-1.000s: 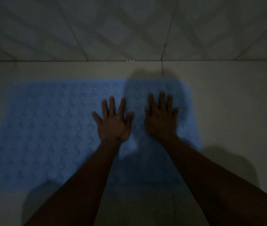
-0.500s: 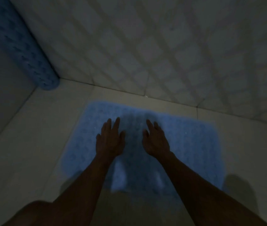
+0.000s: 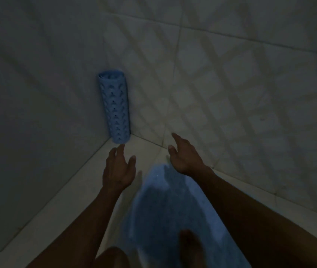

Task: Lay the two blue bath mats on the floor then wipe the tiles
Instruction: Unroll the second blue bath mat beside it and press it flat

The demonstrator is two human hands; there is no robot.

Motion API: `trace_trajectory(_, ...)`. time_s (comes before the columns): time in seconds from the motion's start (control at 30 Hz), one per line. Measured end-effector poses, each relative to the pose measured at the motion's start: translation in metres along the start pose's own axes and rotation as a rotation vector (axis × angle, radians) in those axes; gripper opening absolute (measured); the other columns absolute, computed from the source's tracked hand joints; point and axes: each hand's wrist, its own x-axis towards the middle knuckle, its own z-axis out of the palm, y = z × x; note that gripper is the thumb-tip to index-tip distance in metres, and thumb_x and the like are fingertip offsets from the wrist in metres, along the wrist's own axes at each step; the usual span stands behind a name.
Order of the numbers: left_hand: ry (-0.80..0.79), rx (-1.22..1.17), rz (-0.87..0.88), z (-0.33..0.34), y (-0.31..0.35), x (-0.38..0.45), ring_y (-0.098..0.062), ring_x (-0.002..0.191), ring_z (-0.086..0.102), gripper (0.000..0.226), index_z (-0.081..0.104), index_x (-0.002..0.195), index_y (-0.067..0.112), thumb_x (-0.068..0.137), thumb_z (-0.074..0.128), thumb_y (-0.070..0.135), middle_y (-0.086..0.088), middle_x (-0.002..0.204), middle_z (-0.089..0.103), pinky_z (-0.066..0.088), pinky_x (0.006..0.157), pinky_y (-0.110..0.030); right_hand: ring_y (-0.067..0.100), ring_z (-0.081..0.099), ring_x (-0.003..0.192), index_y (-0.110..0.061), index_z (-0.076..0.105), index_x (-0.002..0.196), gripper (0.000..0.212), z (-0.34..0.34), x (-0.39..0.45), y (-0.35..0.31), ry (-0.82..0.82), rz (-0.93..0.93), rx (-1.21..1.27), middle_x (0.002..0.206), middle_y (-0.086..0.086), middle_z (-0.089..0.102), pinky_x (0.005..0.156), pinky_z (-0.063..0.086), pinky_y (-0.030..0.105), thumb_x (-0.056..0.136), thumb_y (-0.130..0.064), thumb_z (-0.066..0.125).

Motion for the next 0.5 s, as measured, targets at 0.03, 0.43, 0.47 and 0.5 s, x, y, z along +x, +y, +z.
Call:
trace_trajectory(0.03,0.026,-0.018,-0.003,-0.007,0.001,0.006,-0.032,0.144,0.032,0.064,0.030,0.155,0.015,0.100,0.054,0.037,-0.016,0.158,0.030,0.030,0.115,-0.045,0.034,0.037,0.142,-0.021,0.021,0.159,0.057,-0.005,0.012,-0.011,0.004,-0.022,-0.006,0.157,0.015,0.036,0.115,0.032,0.042,0.106,-0.035,0.039)
trace_trajectory(0.43,0.306,-0.112,0.057,-0.041,-0.003,0.136,-0.027,0.141,0.036,0.062,0.031,0.154,0.009,0.101,0.050,0.035,-0.014,0.156,0.036,0.025,0.111,-0.027,0.024,0.038,0.142,-0.024,0.021,0.159,0.055,0.038,0.170,-0.091,0.016,-0.241,0.192,0.159,0.008,0.035,0.116,0.028,0.035,0.108,-0.039,0.033)
trace_trajectory(0.47,0.315,-0.124,0.052,-0.038,-0.003,0.148,-0.026,0.142,0.035,0.063,0.030,0.155,0.009,0.102,0.049,0.037,-0.013,0.156,0.036,0.024,0.111,-0.027,0.023,0.038,0.141,-0.025,0.021,0.158,0.054,0.045,0.180,-0.094,0.027,-0.237,0.229,0.159,0.007,0.035,0.115,0.028,0.034,0.108,-0.040,0.032)
trace_trajectory(0.5,0.322,-0.144,0.044,-0.035,-0.004,0.161,-0.026,0.142,0.035,0.063,0.029,0.155,0.009,0.102,0.047,0.039,-0.013,0.157,0.036,0.024,0.113,-0.028,0.022,0.038,0.141,-0.026,0.021,0.158,0.054,0.051,0.189,-0.097,0.044,-0.238,0.266,0.158,0.006,0.036,0.113,0.027,0.032,0.108,-0.042,0.030)
